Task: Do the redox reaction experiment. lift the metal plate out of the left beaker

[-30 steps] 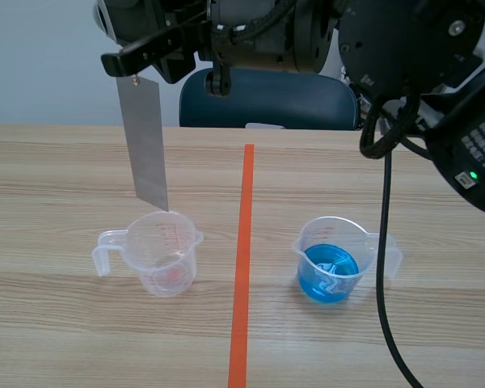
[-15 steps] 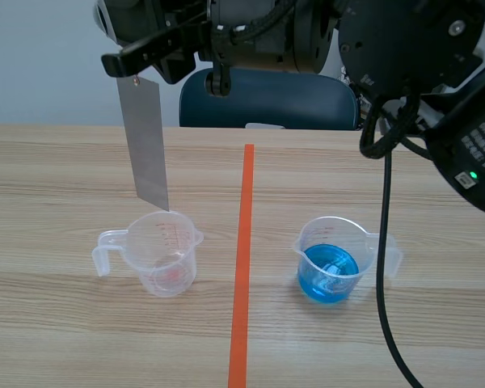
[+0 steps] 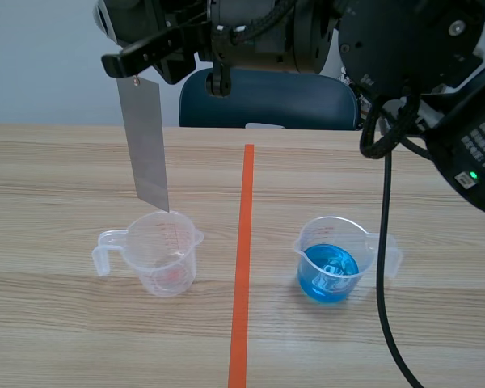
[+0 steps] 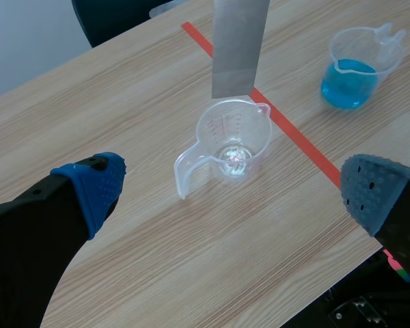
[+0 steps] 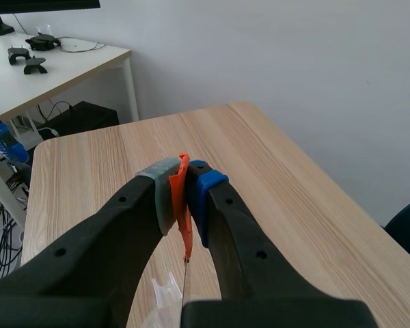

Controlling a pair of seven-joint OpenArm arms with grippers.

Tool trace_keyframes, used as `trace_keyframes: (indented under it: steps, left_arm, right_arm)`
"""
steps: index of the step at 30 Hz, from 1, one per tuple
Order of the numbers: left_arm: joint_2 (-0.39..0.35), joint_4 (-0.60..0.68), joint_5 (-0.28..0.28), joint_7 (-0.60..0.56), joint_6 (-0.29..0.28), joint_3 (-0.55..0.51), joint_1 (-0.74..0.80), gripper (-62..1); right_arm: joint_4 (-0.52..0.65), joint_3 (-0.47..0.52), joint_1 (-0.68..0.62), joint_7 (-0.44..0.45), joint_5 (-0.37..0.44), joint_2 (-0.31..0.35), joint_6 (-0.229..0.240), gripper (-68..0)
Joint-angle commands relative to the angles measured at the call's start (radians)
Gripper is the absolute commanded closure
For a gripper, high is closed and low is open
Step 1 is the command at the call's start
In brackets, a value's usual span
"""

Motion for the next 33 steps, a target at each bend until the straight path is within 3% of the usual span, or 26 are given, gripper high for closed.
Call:
trace_keyframes:
  steps: [1, 33]
  left_arm:
    - [0.005, 0.008, -0.010, -0.015, -0.002, -0.006, 0.002, -62.3]
    - [0.005, 0.008, -0.010, -0.005, -0.002, -0.006, 0.002, -62.3]
  right_arm:
    - [0.018, 0.008, 0.015, 0.011, 0.011, 0.000, 0.000, 0.0]
    - [0.018, 0.040, 0.012, -0.023, 0.018, 0.000, 0.000, 0.0]
